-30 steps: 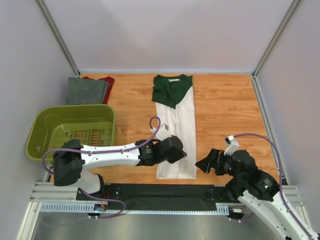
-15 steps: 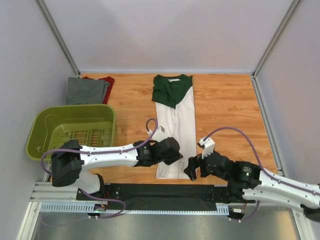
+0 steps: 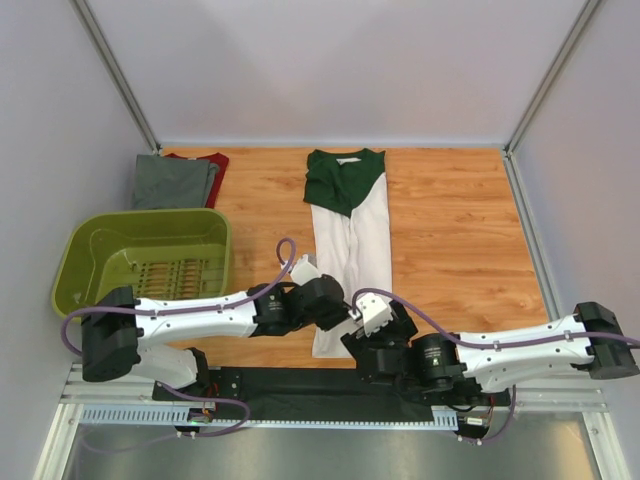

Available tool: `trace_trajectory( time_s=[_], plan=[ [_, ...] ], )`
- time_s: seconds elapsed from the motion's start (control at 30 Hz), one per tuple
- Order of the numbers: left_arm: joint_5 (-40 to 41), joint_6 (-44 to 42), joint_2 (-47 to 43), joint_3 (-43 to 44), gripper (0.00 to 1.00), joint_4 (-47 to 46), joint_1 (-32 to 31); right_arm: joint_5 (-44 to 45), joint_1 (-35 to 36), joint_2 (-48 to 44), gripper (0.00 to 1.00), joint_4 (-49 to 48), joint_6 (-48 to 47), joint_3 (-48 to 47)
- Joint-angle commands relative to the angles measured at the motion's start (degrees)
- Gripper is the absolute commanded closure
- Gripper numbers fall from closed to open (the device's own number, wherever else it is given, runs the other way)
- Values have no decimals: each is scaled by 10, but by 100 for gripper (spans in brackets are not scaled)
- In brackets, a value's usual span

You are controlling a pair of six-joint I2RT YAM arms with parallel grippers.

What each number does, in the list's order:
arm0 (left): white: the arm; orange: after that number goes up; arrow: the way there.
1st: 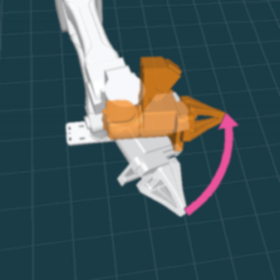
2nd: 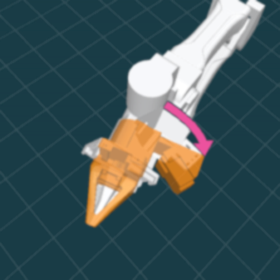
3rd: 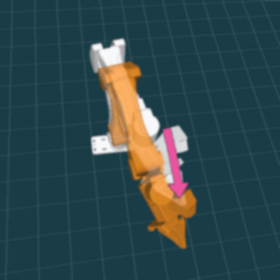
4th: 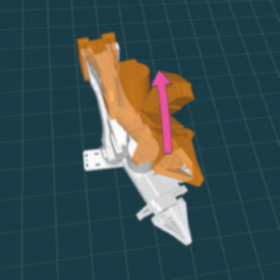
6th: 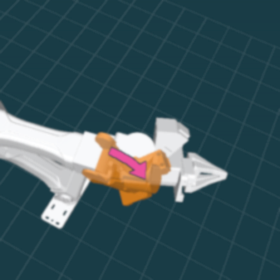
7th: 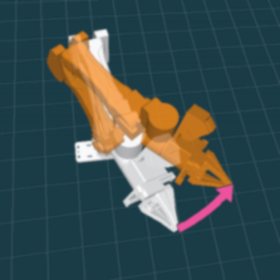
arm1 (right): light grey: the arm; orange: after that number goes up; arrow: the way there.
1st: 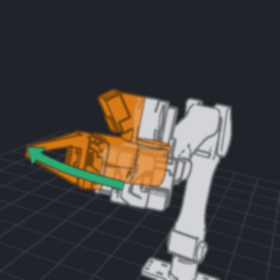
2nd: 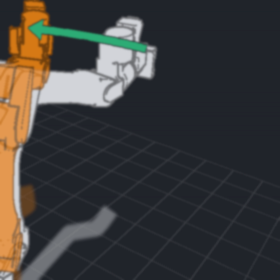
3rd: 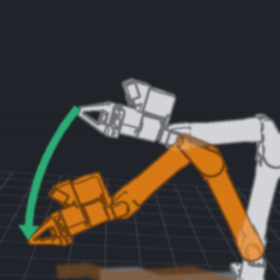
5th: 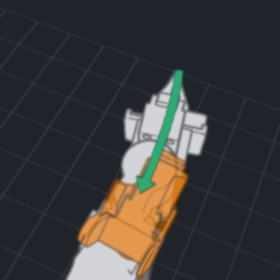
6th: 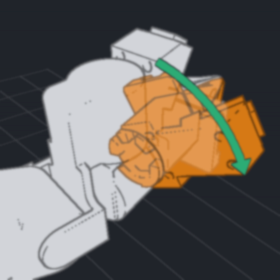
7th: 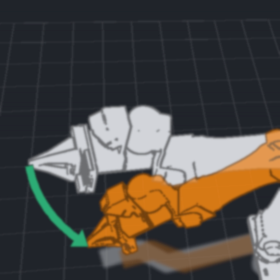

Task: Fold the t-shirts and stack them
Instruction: Fold the tshirt

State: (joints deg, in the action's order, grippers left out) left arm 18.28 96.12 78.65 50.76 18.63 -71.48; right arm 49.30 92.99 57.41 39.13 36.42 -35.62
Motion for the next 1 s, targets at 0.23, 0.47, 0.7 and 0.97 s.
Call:
trace_trajectory(
  time_s=[0.23,0.47,0.7,0.97],
  plan=[
    [-5,12,-40,-33,100,-21,2,34,4,17,0,-64,8,13],
    [-1,12,-53,-37,100,-18,1,21,4,106,2,-89,-10,-2],
    [3,18,-66,-47,100,-7,2,82,4,143,9,-6,87,-23],
    [4,24,-89,-62,100,-3,2,100,3,137,31,49,182,-17]
  ],
)
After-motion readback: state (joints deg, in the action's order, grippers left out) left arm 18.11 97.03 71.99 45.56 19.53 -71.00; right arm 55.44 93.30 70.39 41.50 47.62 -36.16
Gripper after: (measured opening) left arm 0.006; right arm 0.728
